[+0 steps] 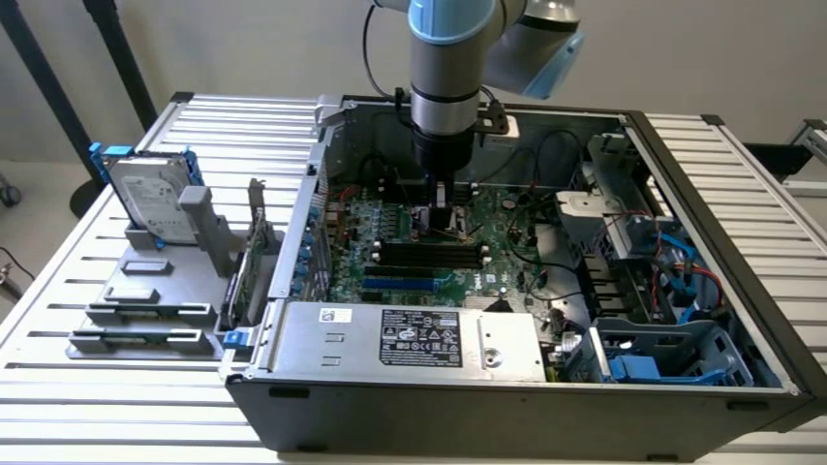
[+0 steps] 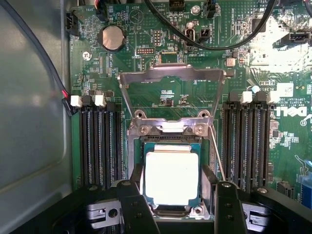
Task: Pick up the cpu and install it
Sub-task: 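Place the cpu into insertion slot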
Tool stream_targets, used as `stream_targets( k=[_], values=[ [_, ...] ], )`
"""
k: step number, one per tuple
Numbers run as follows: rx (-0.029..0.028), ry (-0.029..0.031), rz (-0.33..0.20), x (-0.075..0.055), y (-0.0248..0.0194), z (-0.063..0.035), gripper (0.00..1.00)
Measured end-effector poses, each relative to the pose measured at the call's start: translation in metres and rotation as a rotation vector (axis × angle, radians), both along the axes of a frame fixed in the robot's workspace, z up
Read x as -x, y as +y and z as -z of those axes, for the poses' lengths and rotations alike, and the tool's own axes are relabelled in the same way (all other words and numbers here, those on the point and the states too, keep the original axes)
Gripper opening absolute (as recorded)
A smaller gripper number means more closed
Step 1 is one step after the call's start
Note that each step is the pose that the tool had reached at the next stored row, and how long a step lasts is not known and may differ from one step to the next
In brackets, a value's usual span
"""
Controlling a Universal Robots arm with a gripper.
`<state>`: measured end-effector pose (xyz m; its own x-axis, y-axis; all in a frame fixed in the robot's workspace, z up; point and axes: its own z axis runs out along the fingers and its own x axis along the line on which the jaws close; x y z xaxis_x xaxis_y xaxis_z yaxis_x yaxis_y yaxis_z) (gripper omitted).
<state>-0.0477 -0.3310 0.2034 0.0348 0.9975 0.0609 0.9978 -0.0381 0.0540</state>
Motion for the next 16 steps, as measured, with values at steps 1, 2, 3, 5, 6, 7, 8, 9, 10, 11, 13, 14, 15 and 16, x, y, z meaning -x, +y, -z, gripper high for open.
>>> stream_targets(
  k=[1,2,3,5,6,7,8,9,10,11,13,14,15,16],
  values=[
    [0.0000,0.0001,0.000,-0.0002,0.0000,0.0001,0.55],
    [0.0000,0.0000,0.000,-0.0002,0.0000,0.0002,0.55],
    [0.0000,0.0000,0.000,-0.0003,0.0001,0.0003,0.55],
    [-0.0001,0.0000,0.000,-0.0006,0.0001,0.0006,0.55],
    [-0.0001,-0.0001,0.000,-0.0007,0.0001,0.0007,0.55],
    [-0.0001,-0.0001,0.000,-0.0009,0.0001,0.0009,0.55],
    [-0.0001,-0.0001,0.000,-0.0009,0.0001,0.0010,0.55],
    [-0.0002,-0.0001,0.000,-0.0009,0.0001,0.0013,0.55],
    [-0.0001,-0.0001,-0.001,-0.0009,0.0001,0.0014,0.55],
    [0.0000,0.0000,-0.001,-0.0009,0.0000,0.0016,0.55],
    [0.0000,0.0000,-0.001,-0.0009,0.0001,0.0019,0.55],
    [0.0000,-0.0001,-0.001,-0.0009,0.0001,0.0021,0.55],
    [0.0000,0.0000,-0.001,-0.0010,0.0001,0.0023,0.55],
    [0.0003,-0.0001,-0.001,-0.0010,0.0003,0.0025,0.55]
  ],
)
